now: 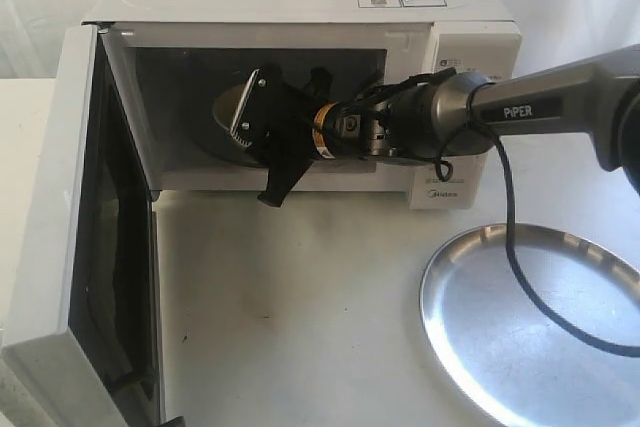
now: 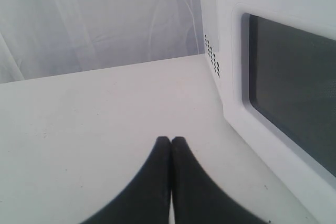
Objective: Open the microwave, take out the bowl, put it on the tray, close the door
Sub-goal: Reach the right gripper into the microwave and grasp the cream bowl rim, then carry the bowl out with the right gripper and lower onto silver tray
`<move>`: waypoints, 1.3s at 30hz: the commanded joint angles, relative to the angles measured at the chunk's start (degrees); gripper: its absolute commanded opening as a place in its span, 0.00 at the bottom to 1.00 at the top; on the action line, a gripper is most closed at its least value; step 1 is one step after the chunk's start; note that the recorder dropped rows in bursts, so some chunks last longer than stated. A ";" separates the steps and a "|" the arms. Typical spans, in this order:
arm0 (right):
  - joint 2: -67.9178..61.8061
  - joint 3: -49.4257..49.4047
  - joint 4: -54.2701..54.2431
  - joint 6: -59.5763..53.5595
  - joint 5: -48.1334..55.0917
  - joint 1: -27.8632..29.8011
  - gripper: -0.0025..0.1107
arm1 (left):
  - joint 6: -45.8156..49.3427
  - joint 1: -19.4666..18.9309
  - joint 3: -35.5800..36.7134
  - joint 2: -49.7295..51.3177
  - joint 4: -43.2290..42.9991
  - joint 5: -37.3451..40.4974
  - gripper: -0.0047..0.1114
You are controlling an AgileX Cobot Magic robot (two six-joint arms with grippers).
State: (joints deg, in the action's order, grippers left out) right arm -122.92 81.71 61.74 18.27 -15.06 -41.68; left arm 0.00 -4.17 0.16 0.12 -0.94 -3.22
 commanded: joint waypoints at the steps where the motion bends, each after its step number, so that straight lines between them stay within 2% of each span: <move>1: -1.48 2.33 0.16 0.44 1.07 -0.11 0.41 | 0.00 0.28 -0.16 -0.12 0.44 -0.22 0.04; 3: -1.74 2.76 0.16 1.17 1.30 -0.11 0.35 | 0.00 0.28 -0.16 -0.12 0.44 -0.22 0.04; 5: -1.83 2.85 0.16 2.29 1.30 -0.11 0.20 | 0.00 0.28 -0.16 -0.12 0.44 -0.22 0.04; 7: -1.83 2.85 0.16 3.04 0.94 -0.11 0.02 | 0.00 0.28 -0.16 -0.12 0.44 -0.22 0.04; 12: -1.48 2.85 0.02 8.77 -2.01 -0.63 0.02 | 0.00 0.28 -0.16 -0.12 0.44 -0.22 0.04; 16: 1.01 1.94 0.14 9.42 -3.26 -3.50 0.02 | 0.00 0.28 -0.16 -0.12 0.44 -0.22 0.04; 21: 8.15 -3.43 -0.01 12.89 3.69 -8.09 0.02 | 0.00 0.28 -0.16 -0.12 0.44 -0.22 0.04; 25: 15.79 -11.04 -0.10 14.64 12.99 -11.30 0.02 | 0.00 0.28 -0.16 -0.12 0.44 -0.22 0.04; 30: 26.00 -21.69 -0.76 17.19 17.71 -14.14 0.02 | 0.00 0.28 -0.16 -0.12 0.44 -0.22 0.04; 39: 43.75 -40.26 -0.87 32.32 29.30 -16.70 0.02 | 0.00 0.28 -0.16 -0.12 0.44 -0.22 0.04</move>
State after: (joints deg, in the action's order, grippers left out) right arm -83.99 46.51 61.17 44.88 10.05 -58.23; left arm 0.00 -4.17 0.16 0.12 -0.94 -3.22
